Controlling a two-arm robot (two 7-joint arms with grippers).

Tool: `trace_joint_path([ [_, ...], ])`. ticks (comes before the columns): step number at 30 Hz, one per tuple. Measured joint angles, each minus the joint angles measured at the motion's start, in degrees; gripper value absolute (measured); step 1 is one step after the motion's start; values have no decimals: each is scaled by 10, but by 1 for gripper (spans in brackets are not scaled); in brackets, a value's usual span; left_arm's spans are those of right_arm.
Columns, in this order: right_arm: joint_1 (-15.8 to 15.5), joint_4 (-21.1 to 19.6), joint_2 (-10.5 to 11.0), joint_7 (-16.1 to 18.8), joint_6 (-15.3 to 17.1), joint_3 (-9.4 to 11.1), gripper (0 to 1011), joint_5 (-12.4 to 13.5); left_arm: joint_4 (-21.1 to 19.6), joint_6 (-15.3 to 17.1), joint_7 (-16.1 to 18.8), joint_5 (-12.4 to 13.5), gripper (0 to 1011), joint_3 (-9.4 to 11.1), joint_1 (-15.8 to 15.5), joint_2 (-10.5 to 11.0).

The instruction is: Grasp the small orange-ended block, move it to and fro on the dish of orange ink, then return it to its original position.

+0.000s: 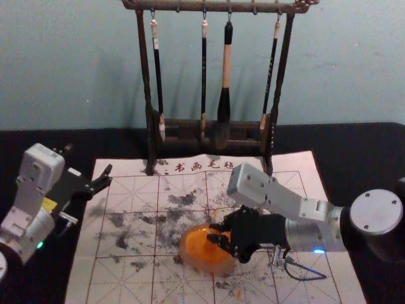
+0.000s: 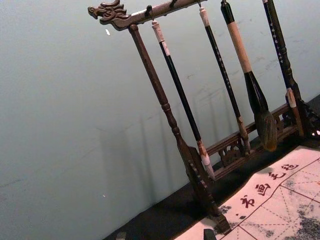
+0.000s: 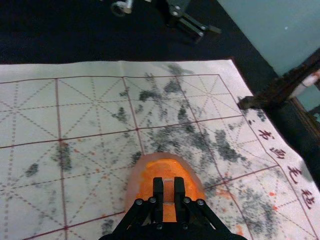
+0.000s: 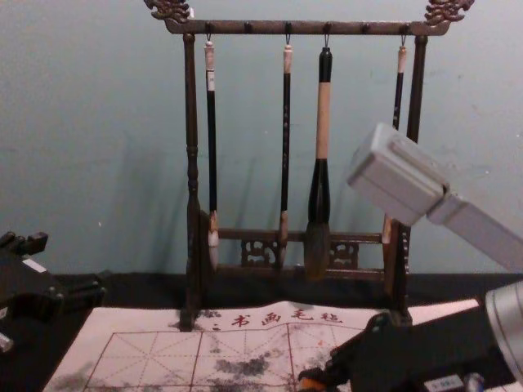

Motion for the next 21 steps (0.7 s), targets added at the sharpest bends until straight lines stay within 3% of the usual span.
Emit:
trace_joint_path([
  [10, 6, 11, -3, -5, 7, 8, 95, -5, 0, 0, 0, 0, 1001, 0, 0, 0],
  [21, -8, -8, 15, -4, 14, 19, 95, -1, 0, 0, 0, 0, 1001, 0, 0, 0],
])
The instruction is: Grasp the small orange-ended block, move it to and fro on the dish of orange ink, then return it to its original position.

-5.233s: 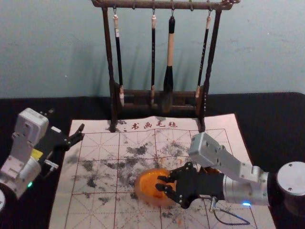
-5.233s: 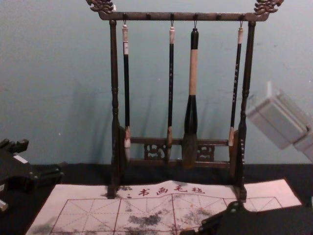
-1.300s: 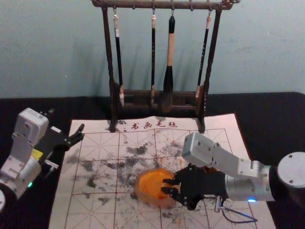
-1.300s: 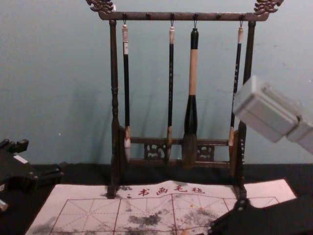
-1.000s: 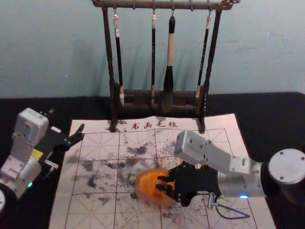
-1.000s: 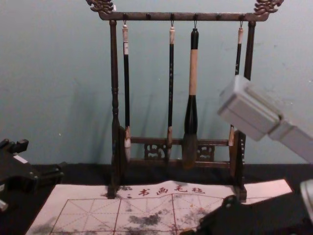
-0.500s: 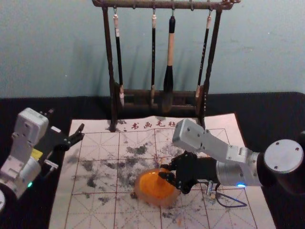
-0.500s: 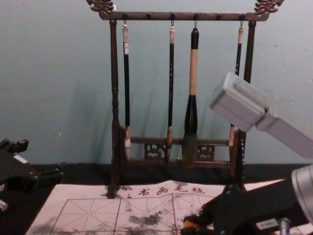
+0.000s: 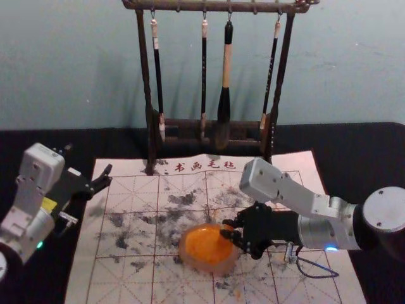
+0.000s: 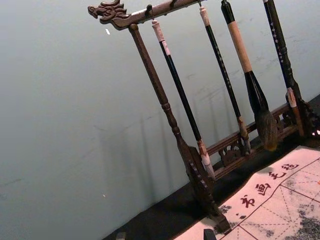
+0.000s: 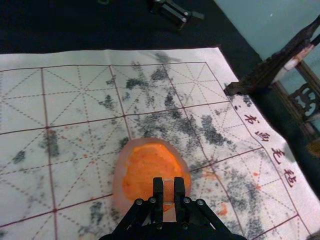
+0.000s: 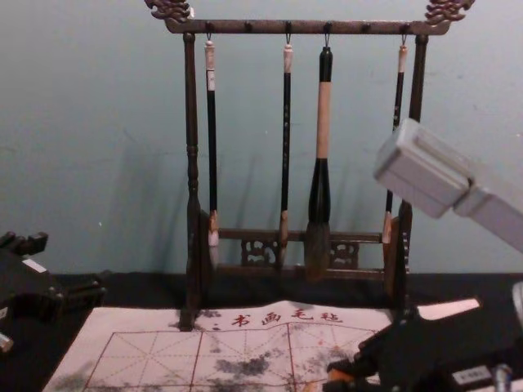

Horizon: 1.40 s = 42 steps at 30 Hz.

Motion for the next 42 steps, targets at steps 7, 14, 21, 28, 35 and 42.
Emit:
trace_joint_path([
  [7, -13, -22, 13, 9, -1, 4, 95, 14, 0, 0, 0, 0, 1001, 0, 0, 0],
  [14, -18, -31, 15, 10, -4, 8, 95, 25, 0, 0, 0, 0, 1001, 0, 0, 0],
  [21, -19, -33, 16, 4, -5, 9, 95, 32, 0, 0, 0, 0, 1001, 0, 0, 0],
  [28, -25, -41, 22, -9, -4, 24, 95, 43, 0, 0, 0, 0, 1001, 0, 0, 0],
  [35, -45, -59, 36, -31, 1, 58, 95, 68, 0, 0, 0, 0, 1001, 0, 0, 0],
  [42, -76, -84, 63, -58, 11, 102, 95, 95, 0, 0, 0, 0, 1001, 0, 0, 0],
])
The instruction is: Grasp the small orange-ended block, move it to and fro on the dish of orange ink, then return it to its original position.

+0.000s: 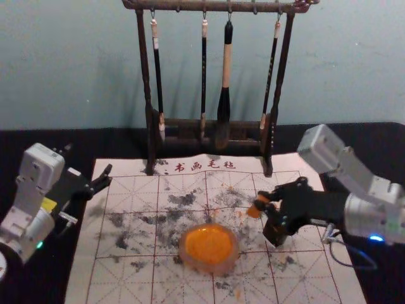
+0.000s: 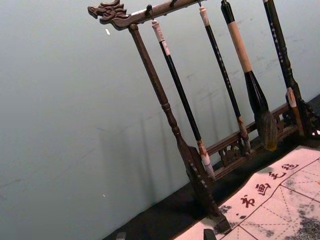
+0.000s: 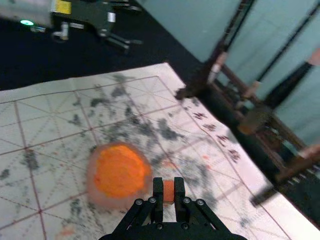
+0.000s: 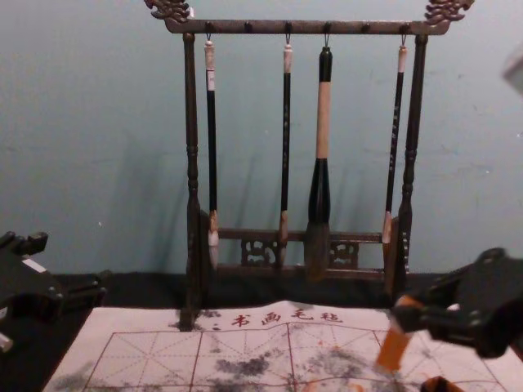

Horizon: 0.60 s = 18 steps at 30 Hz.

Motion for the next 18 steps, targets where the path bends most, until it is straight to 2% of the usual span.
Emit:
trace_joint_path([
  [10, -41, -28, 33, -25, 8, 43, 95, 20, 0, 0, 0, 0, 1001, 0, 0, 0],
  [18, -58, -32, 42, -29, 13, 54, 95, 26, 0, 0, 0, 0, 1001, 0, 0, 0],
])
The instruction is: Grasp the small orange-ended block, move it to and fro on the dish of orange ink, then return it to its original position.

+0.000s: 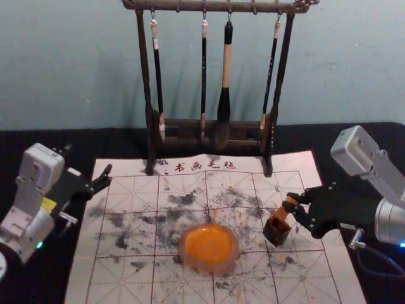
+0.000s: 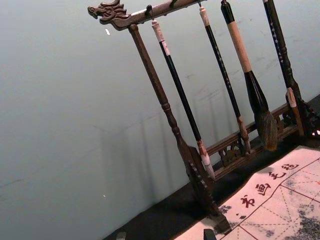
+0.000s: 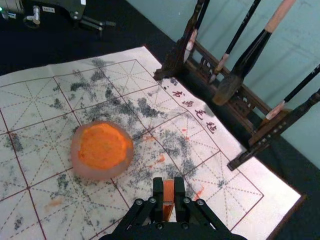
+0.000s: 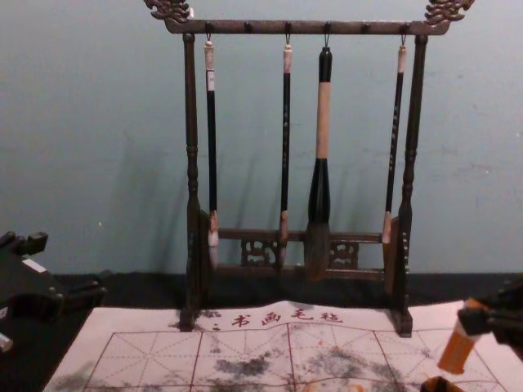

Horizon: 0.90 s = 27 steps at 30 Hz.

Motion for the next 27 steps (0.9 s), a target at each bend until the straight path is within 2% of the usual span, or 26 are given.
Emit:
trace_joint_path([
  [10, -4, 5, 0, 1, 7, -2, 95, 1, 0, 0, 0, 0, 1001, 0, 0, 0],
  [27, 11, 31, -12, 6, 16, -15, 95, -2, 0, 0, 0, 0, 1002, 0, 0, 0],
])
